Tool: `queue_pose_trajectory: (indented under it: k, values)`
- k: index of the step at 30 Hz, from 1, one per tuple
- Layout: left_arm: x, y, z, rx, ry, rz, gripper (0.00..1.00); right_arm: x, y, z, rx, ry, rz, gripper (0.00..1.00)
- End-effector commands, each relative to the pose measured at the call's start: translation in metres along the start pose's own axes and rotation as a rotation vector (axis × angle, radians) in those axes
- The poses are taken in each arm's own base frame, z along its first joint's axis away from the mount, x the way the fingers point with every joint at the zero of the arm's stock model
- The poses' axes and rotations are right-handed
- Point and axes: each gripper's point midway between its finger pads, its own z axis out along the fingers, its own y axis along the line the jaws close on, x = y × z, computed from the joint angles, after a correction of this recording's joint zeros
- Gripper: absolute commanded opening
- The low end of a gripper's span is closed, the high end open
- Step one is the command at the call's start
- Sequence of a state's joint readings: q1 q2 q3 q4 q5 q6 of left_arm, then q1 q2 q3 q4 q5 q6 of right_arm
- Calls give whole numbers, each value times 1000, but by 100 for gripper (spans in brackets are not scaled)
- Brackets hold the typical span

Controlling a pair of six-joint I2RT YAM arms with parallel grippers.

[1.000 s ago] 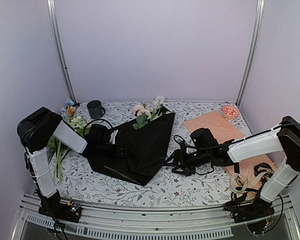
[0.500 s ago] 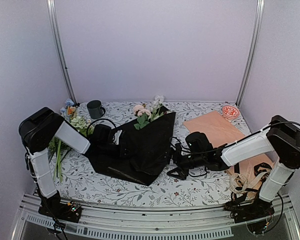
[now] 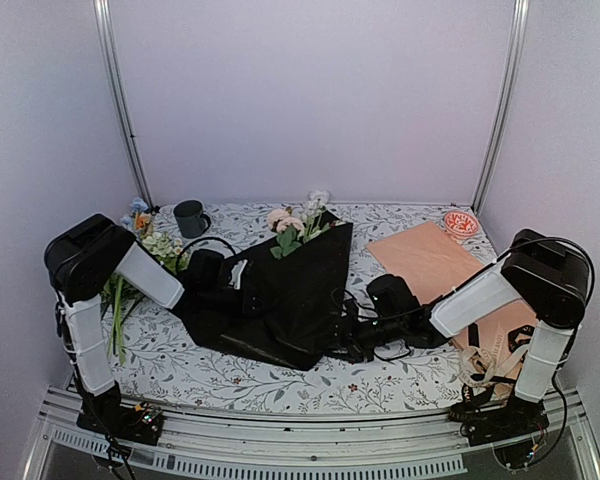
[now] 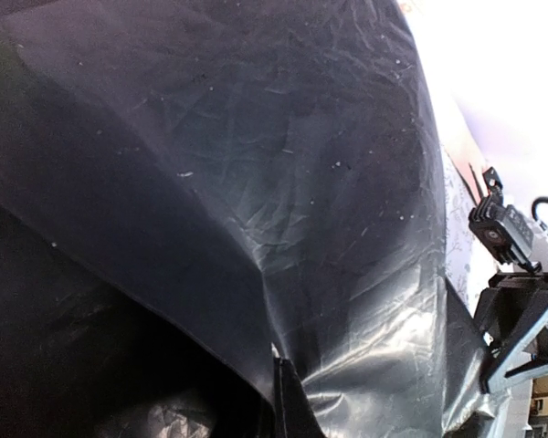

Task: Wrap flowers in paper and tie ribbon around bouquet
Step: Press the fold line on the 2/3-folded wrapping paper.

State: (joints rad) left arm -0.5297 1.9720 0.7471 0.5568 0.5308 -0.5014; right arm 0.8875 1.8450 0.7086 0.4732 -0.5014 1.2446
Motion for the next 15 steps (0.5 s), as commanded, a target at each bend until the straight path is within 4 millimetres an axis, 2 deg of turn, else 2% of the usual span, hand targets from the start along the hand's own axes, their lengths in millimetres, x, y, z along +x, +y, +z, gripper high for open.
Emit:
queue_pose_trajectory:
  k: [1,3,6,11,15]
  values:
    - [53,27,8,-99,151,-65,0,6,-8,-20,-24,-7,-5,26]
    - [57,19,13,-85,166,-42,0,10,-14,-30,-19,-10,-13,21]
    - [62,3,23,-42,188,-20,0,22,-31,-39,0,21,-31,3]
    - [59,-15,30,-24,176,3,0,33,-52,-52,25,53,-51,0]
    - [57,-26,34,-14,176,22,0,35,-57,-62,25,66,-69,0]
